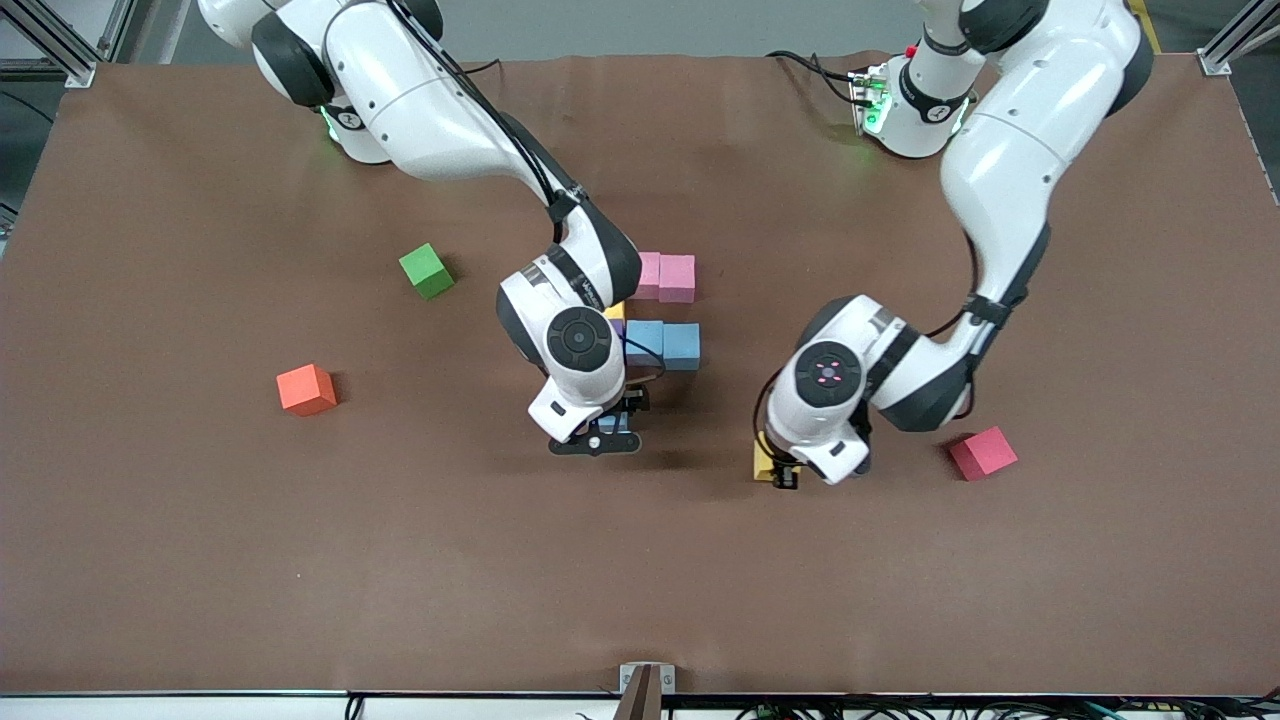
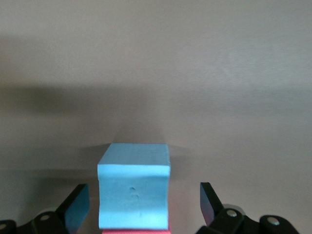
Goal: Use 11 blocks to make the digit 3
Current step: 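Carry the yellow cube to the column while the right gripper withdraws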
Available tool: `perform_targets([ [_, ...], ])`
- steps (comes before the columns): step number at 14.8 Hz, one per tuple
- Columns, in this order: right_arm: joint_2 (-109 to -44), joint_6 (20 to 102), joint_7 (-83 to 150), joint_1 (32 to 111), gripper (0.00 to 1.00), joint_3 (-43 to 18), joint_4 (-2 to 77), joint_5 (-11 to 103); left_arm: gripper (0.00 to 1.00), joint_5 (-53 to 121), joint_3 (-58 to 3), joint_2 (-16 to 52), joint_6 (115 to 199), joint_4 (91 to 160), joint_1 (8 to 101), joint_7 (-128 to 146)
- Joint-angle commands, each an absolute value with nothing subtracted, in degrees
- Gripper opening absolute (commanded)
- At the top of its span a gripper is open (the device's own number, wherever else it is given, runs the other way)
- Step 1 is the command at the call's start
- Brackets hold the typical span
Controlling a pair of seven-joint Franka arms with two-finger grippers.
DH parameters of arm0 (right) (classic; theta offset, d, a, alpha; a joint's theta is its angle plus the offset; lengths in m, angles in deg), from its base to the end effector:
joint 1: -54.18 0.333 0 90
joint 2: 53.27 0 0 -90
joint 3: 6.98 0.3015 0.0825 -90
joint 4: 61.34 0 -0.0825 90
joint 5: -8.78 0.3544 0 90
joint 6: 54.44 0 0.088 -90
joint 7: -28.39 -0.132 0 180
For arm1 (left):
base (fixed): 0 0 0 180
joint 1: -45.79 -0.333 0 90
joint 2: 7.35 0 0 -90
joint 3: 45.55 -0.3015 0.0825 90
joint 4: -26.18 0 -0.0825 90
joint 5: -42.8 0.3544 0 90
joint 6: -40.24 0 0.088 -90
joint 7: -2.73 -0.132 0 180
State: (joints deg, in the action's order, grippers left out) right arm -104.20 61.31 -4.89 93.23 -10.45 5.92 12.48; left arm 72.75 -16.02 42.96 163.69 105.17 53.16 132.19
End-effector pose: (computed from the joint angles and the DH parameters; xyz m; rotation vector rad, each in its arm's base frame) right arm 0.5758 0.4321 0.2293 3.1257 0.0504 -0.0619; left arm 0.6151 -0.3350 0.2127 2.2973 2.1187 0.0768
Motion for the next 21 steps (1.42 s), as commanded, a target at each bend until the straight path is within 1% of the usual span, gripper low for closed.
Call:
perform_targets([
  [1,-98.81,58.33,-3.16,90.75,1.0,-9.88,8.36,13.43,0.46,71.89,-16.81,45.03,162.4,101.68,56.07,132.8],
  [5,-92.93,50.17,-2.63,85.48,1.0,-10.23,8.71,14.67,0.46,71.98,-16.9,45.21,164.33,101.77,58.88,136.48],
  [9,-88.53,44.28,-2.54,78.9,1.0,-11.64,9.06,13.79,0.46,71.89,-16.98,46.52,168.72,101.77,61.6,140.62],
  [10,-87.39,42.17,-0.98,76.61,1.0,-11.64,9.06,13.53,0.46,71.89,-16.98,46.7,169.08,101.77,62.04,141.32],
  [12,-85.45,37.25,11.71,73.18,1.0,-11.73,10.02,11.6,0.46,71.89,-17.16,47.14,169.44,102.03,63.54,142.12],
  [13,-84.31,36.44,15.7,71.51,1.0,-11.81,10.98,11.42,0.46,71.89,-17.16,47.84,169.53,102.03,64.06,142.64],
  [15,-80.45,36.7,18.98,69.13,1.0,-11.9,16.07,10.8,0.46,71.71,-17.16,48.19,169.53,101.94,64.94,142.91],
  [17,-77.63,36.96,20.13,68.33,1.0,-11.82,19.5,6.78,0.46,71.01,-17.16,48.55,169.53,101.86,65.74,142.91],
  [21,-75.34,36.88,25.65,64.82,1.0,-11.82,21.89,5.53,0.46,70.83,-17.16,48.9,171.37,101.68,67.05,143.0],
])
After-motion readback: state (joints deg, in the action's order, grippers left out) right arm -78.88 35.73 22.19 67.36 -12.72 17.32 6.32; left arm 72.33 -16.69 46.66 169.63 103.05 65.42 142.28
